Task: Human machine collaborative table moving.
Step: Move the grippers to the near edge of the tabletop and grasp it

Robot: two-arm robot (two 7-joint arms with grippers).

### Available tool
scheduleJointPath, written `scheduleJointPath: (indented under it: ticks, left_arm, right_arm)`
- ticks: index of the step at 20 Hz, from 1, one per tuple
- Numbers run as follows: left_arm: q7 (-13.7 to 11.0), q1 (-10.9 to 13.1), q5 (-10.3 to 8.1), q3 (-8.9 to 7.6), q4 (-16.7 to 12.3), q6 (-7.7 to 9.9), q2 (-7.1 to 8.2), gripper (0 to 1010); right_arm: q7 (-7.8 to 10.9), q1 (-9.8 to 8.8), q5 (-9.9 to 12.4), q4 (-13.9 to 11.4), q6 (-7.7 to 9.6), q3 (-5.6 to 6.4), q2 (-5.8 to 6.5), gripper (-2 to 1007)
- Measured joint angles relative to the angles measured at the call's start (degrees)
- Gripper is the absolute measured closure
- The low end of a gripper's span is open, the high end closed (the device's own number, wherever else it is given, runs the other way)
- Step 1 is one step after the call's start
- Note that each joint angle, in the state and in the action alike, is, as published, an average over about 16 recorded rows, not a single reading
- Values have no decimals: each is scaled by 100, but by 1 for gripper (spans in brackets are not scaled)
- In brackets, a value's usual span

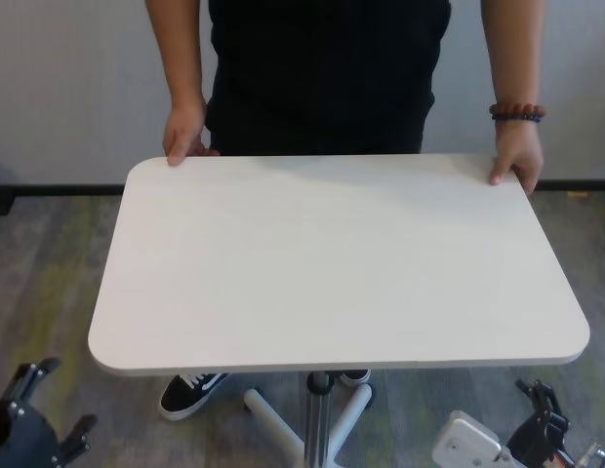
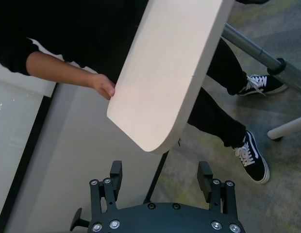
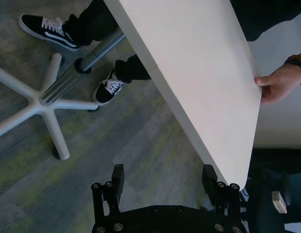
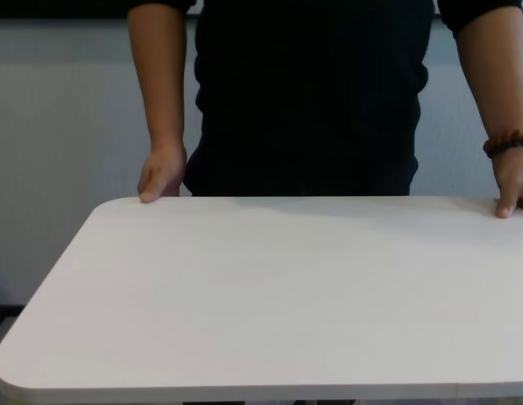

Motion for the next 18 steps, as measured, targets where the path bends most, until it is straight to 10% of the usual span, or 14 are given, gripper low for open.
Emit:
scheduleJointPath:
  ticks: [5, 18]
  left_arm:
    - [-61, -75, 268, 67, -19, 273, -183, 9]
    - [-402, -140, 106, -3, -175, 559, -412, 9]
  right_arm:
    - [24, 101, -220, 122, 252, -79, -122, 0]
    - [3, 194, -272, 398, -143, 1, -345, 0]
